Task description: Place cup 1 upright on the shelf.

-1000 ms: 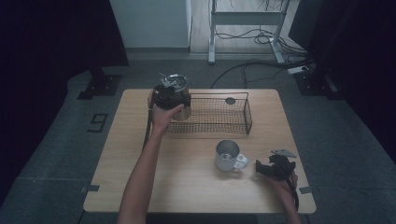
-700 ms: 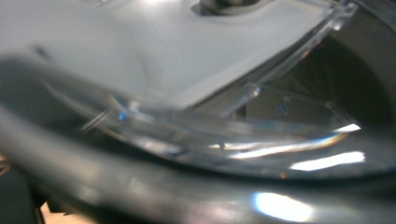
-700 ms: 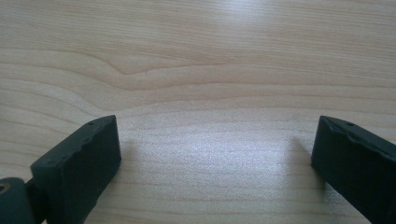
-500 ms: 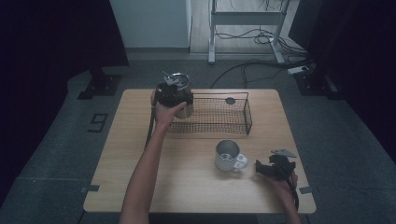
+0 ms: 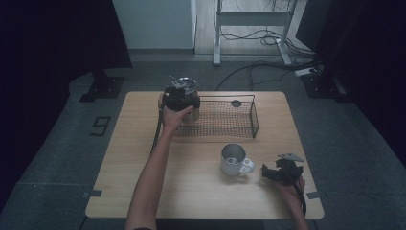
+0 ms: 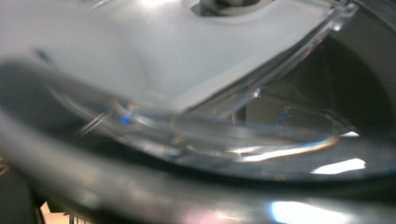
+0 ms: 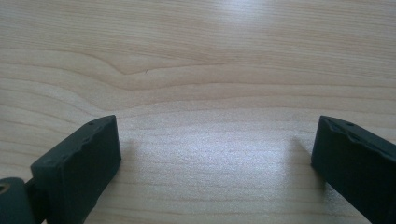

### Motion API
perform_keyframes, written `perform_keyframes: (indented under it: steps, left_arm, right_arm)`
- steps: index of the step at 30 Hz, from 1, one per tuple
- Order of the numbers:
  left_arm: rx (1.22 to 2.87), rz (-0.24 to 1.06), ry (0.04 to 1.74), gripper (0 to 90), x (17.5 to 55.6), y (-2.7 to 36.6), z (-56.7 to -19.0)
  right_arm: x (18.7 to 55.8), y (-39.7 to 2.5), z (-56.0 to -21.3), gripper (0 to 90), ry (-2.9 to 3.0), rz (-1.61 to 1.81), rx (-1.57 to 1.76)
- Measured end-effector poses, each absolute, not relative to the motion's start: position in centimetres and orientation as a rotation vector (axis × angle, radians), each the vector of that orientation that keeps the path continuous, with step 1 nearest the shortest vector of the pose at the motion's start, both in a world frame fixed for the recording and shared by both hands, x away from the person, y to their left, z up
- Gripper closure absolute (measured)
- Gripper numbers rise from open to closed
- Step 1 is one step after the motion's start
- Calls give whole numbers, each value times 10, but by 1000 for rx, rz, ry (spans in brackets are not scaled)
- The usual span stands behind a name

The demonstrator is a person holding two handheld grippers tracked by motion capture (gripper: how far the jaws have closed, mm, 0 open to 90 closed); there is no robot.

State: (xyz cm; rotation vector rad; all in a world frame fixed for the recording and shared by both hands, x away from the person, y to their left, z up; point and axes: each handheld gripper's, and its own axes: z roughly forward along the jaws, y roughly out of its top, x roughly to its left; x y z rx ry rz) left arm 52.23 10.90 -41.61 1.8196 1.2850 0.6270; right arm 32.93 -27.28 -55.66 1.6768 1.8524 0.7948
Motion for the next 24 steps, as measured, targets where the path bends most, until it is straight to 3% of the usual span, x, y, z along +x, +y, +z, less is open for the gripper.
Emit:
perform_keyframes:
  steps: [24]
  left_arm:
    - [1867,630,1322,40,527,103,-445]
  right_arm:
    - [329,-273,-557,11,1852,795,1677]
